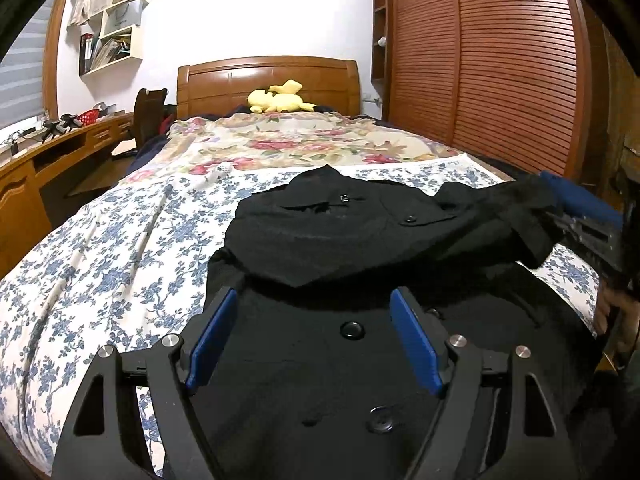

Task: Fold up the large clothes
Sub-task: 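Grasp the other sleeve with the right tool and fold it toward the left tool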

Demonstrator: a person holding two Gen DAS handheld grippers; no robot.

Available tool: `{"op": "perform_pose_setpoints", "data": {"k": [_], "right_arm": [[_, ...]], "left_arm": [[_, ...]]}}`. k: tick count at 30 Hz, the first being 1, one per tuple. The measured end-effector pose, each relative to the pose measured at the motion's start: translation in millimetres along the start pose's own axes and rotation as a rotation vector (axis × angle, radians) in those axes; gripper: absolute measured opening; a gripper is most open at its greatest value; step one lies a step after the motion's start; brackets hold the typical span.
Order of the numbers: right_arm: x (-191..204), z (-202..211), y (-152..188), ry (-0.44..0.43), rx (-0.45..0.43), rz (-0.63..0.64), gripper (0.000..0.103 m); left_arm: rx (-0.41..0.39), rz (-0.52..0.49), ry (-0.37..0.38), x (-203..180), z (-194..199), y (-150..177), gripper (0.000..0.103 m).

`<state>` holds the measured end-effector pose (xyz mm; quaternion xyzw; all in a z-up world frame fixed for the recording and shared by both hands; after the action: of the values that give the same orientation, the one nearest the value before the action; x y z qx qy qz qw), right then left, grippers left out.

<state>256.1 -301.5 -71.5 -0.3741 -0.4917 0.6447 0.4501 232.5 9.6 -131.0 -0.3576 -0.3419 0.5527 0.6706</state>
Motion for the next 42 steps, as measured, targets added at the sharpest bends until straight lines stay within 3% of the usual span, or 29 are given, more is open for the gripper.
{"op": "perform_pose_setpoints", "data": {"k": [13, 17, 21, 27, 34, 42], "right_arm": [[14, 19, 19, -0.088, 0.195, 0.000, 0.004], [16, 39, 22, -0.099, 0.221, -0.008, 0.014], [13, 59, 15, -0.118, 0.208, -0.042, 0.047], [4, 73, -20, -0.134, 0.154, -0.061, 0.053], [-17, 33, -33, -0.077, 0.197, -0.080, 0.053], [-29, -28, 7, -0.082, 0.420, -0.177, 0.053]], "left_arm": [[-0.035, 0.008, 0.043, -14, 5, -14, 0.079], [-0.040, 0.013, 0.059, -18, 5, -16, 0.079], [-0.044, 0.012, 0.065, -21, 7, -18, 0.079], [-0.051, 0.016, 0.066, -19, 11, -18, 0.079], [-0.059, 0.030, 0.049, -10, 15, -18, 0.079], [-0.061, 0.042, 0.034, 2, 19, -17, 0.079]]}}
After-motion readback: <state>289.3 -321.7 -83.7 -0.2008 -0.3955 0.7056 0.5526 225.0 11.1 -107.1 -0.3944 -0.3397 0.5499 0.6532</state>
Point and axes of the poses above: each gripper's, at about its wrist camera, not at the fingertips, and z roughly against the way its jaws point, x to its left, y to its underside, the point moved 10 cm from there along -z, roughly the way its jaws point, and after that the axes turned 7 degrees about -z, right-handed, at the moved point
